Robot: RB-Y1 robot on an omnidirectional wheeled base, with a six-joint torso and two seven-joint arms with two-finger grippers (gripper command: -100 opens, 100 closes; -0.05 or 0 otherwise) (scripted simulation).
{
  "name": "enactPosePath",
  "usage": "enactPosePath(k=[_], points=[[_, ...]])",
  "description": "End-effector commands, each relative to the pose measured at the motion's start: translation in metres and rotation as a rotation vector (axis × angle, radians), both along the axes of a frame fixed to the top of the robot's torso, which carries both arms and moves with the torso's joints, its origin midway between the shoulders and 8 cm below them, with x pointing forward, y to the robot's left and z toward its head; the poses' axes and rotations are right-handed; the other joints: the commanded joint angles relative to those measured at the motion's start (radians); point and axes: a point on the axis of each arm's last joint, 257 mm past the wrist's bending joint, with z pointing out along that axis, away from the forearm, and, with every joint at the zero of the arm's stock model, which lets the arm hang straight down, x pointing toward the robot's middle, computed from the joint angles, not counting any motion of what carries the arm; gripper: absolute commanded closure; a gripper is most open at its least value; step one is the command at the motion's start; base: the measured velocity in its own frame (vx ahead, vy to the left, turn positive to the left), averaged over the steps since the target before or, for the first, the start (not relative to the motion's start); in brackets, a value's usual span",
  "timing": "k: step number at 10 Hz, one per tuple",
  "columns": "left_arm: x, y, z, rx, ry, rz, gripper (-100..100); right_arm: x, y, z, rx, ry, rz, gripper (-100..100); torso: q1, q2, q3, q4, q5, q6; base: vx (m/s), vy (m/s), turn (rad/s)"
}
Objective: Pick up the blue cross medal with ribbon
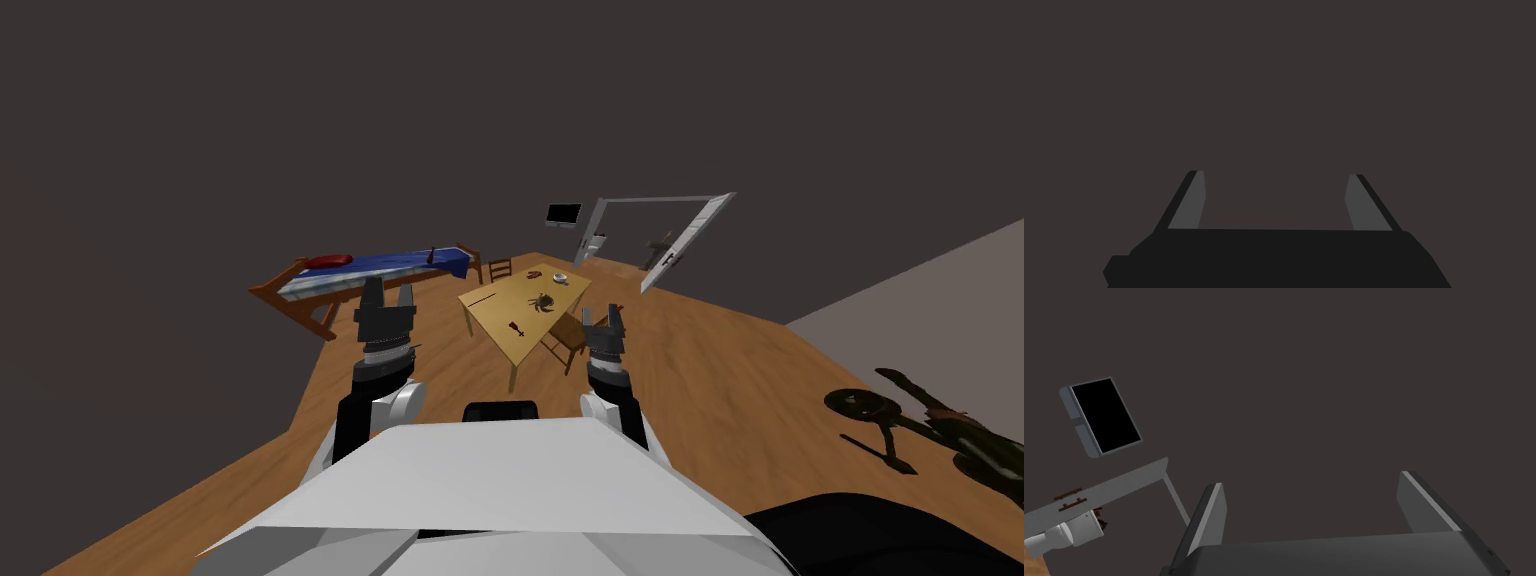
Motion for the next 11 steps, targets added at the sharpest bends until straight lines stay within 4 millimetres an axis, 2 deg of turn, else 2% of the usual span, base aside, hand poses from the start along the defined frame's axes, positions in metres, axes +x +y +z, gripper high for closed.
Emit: enactPosePath(k=[1, 5, 8, 11], points=[[0.0, 0.0, 0.0, 0.0, 0.0, 0.0, 0, 0.007, 0.001, -0.018, -0.051, 0.063, 0.006, -100, 0.0, 0.0, 0.0, 0.0, 0.0, 0.0, -0.092, 0.059, 0.144], [0.0, 0.0, 0.0, 0.0, 0.0, 0.0, 0, 0.018, -0.004, -0.081, -0.201, 0.254, 0.008, -100, 0.003, 0.003, 0.002, 0.001, 0.001, 0.0, -0.111, 0.099, 0.185], [0.0, 0.0, 0.0, 0.0, 0.0, 0.0, 0, 0.018, -0.017, -0.141, -0.334, 0.423, -0.003, -100, 0.003, 0.001, 0.001, 0.0, 0.001, 0.0, -0.082, 0.106, 0.236], [0.0, 0.0, 0.0, 0.0, 0.0, 0.0, 0, 0.008, -0.039, -0.207, -0.488, 0.608, -0.018, -100, 0.002, -0.001, -0.001, 0.0, 0.001, 0.0, -0.039, 0.101, 0.268]])
